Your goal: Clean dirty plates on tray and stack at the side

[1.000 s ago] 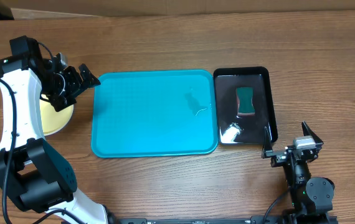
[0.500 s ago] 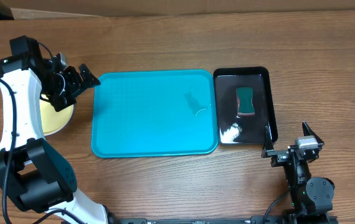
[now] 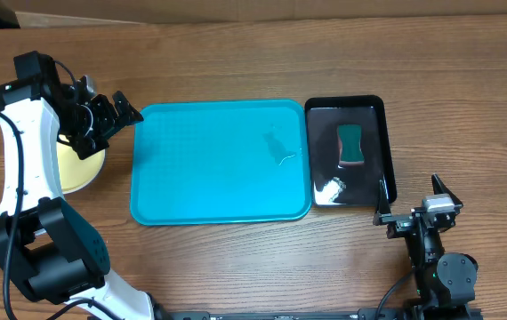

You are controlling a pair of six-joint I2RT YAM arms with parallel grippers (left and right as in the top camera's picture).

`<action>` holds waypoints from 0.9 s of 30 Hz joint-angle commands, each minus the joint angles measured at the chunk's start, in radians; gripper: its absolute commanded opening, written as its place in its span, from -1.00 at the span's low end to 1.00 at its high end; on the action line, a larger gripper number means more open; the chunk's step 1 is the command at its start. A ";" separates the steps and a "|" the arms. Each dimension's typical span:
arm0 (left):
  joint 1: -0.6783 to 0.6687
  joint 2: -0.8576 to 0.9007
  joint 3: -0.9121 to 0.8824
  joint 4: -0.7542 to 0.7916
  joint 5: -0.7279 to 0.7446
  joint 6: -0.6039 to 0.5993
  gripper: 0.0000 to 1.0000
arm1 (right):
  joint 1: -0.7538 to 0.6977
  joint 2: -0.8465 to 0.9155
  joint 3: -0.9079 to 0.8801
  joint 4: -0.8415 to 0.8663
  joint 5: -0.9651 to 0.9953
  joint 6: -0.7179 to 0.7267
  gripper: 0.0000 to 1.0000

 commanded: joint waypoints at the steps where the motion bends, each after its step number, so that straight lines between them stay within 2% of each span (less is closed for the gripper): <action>1: -0.013 -0.018 0.013 0.003 0.000 0.023 1.00 | -0.004 -0.009 -0.011 0.008 0.013 0.004 1.00; 7: -0.031 -0.059 0.013 0.005 -0.067 0.023 1.00 | -0.004 -0.009 -0.011 0.008 0.013 0.004 1.00; 14: -0.153 -0.274 0.013 0.005 -0.228 0.023 1.00 | -0.004 -0.009 -0.011 0.008 0.013 0.004 1.00; 22: -0.345 -0.557 0.013 0.005 -0.238 0.023 1.00 | -0.004 -0.009 -0.011 0.008 0.013 0.004 1.00; 27: -0.386 -0.685 0.012 0.004 -0.238 0.023 1.00 | -0.004 -0.009 -0.011 0.008 0.013 0.004 1.00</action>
